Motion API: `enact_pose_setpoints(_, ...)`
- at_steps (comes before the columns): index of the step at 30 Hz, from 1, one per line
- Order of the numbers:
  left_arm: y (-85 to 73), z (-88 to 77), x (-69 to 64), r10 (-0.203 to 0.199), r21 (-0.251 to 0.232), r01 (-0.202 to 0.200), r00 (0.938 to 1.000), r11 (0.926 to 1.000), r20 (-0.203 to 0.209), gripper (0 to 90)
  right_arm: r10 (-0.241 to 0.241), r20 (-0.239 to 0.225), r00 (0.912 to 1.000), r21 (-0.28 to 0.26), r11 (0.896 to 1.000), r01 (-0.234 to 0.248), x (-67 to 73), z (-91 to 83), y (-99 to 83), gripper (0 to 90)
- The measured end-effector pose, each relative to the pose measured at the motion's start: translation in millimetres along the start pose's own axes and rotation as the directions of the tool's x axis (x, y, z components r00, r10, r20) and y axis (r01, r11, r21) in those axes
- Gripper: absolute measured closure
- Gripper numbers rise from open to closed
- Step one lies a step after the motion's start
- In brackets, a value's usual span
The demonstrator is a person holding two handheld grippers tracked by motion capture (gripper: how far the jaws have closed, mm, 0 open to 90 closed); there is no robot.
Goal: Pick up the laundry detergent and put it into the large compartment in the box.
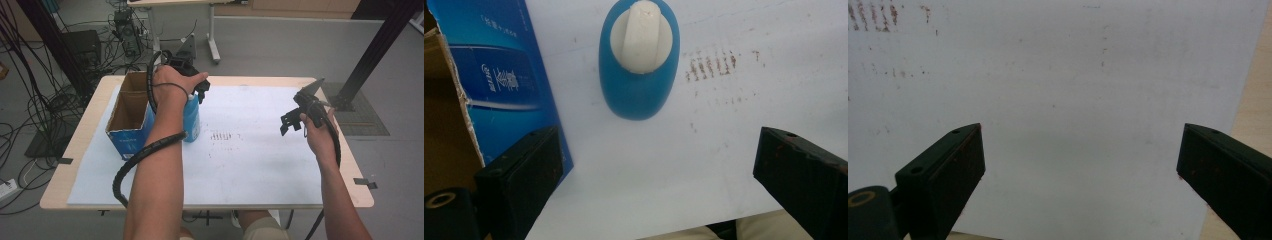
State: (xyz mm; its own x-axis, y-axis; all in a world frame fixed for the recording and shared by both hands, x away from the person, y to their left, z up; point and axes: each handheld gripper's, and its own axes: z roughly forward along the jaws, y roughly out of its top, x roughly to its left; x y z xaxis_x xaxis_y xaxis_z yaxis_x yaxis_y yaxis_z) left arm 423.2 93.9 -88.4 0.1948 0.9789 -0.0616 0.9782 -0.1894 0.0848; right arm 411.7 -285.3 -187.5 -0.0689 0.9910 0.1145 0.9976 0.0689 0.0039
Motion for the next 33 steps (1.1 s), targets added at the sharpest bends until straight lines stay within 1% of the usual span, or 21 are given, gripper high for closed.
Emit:
enact_pose_setpoints(15, -0.6, -1.4, -1.2, 0.002, -0.002, -0.002, 1.0000, 1.0000, -0.003, 6.4, -0.009, 0.003, 1.0000, -0.007, 1.000, 0.009, 2.9, -2.1, -2.2, 5.3)
enact_pose_setpoints(23, -3.2, -3.0, 1.8, -0.003, -0.008, 0.003, 1.0000, 1.0000, -0.001, 6.4, -0.009, 0.005, 0.9999, -0.006, 1.000, 0.009, 6.4, -1.5, -2.8, 5.3)
enact_pose_setpoints(24, -3.4, -3.1, 1.8, -0.006, -0.010, 0.006, 1.0000, 0.9999, -0.001, 6.4, -0.015, 0.007, 0.9999, -0.004, 1.000, 0.015, 6.5, -1.7, -2.5, 5.3)
enact_pose_setpoints(28, -1.7, -2.5, 0.2, 0.001, -0.003, -0.001, 1.0000, 1.0000, -0.010, 6.4, -0.014, 0.007, 0.9999, -0.007, 1.000, 0.014, 7.6, -2.8, -3.0, 5.3)
enact_pose_setpoints(33, 0.3, -1.1, -0.3, 0.004, 0.000, -0.004, 1.0000, 1.0000, -0.008, 6.4, -0.014, 0.007, 0.9999, -0.004, 1.000, 0.014, 6.4, -2.0, -2.4, 5.4)
